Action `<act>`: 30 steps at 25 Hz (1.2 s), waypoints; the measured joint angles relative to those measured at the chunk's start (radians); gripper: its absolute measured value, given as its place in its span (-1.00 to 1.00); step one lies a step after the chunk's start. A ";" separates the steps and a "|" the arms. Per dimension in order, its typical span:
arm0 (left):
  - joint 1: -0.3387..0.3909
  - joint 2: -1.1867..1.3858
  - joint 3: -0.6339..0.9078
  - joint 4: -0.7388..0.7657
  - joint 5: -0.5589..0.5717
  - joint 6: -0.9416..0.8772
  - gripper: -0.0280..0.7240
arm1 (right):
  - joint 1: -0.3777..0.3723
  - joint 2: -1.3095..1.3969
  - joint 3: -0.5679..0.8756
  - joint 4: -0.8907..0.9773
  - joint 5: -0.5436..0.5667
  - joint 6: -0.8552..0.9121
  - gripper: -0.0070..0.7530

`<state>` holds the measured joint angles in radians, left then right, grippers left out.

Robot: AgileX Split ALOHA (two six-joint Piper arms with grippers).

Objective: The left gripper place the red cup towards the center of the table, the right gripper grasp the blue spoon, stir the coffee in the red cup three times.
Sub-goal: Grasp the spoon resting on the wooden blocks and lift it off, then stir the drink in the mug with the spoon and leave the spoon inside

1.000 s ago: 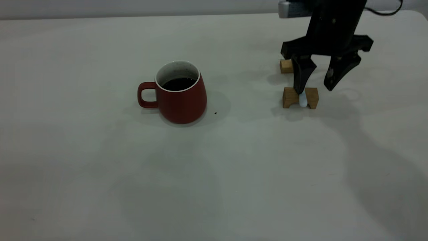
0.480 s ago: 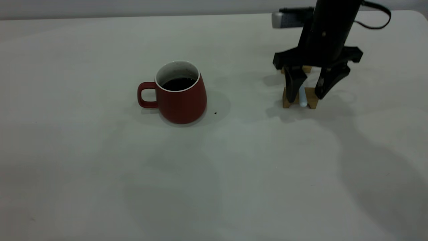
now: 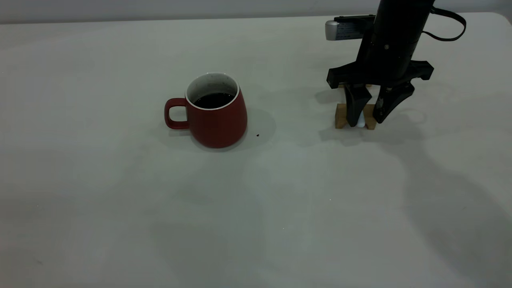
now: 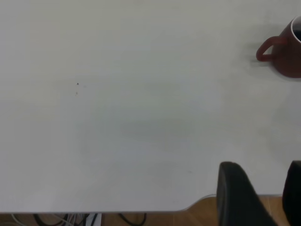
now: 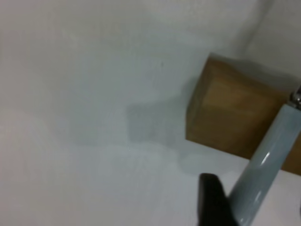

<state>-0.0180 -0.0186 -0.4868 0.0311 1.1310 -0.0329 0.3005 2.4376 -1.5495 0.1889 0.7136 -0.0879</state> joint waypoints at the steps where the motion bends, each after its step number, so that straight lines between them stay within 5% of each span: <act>1: 0.000 0.000 0.000 0.000 0.000 0.000 -0.08 | 0.000 0.000 0.000 -0.002 -0.001 0.000 0.06; 7: 0.000 0.000 0.000 0.000 0.000 0.000 -0.08 | 0.000 0.001 -0.002 -0.045 -0.002 0.020 -0.57; 15: 0.000 0.000 0.000 0.000 0.000 0.000 -0.08 | 0.000 -0.109 -0.047 -0.043 0.105 0.025 -0.57; 21: 0.000 0.000 0.000 0.000 0.000 0.000 -0.08 | 0.008 -0.221 -0.126 0.456 0.269 0.114 -0.57; 25: 0.000 0.000 0.000 0.000 0.000 0.000 -0.08 | 0.049 -0.226 -0.146 0.855 0.281 0.163 -0.57; 30: 0.000 0.000 0.000 0.000 0.000 0.000 -0.08 | 0.114 -0.199 -0.146 1.238 0.251 0.462 -0.57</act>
<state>-0.0180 -0.0186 -0.4868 0.0311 1.1310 -0.0329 0.4143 2.2388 -1.6956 1.4269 0.9644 0.3746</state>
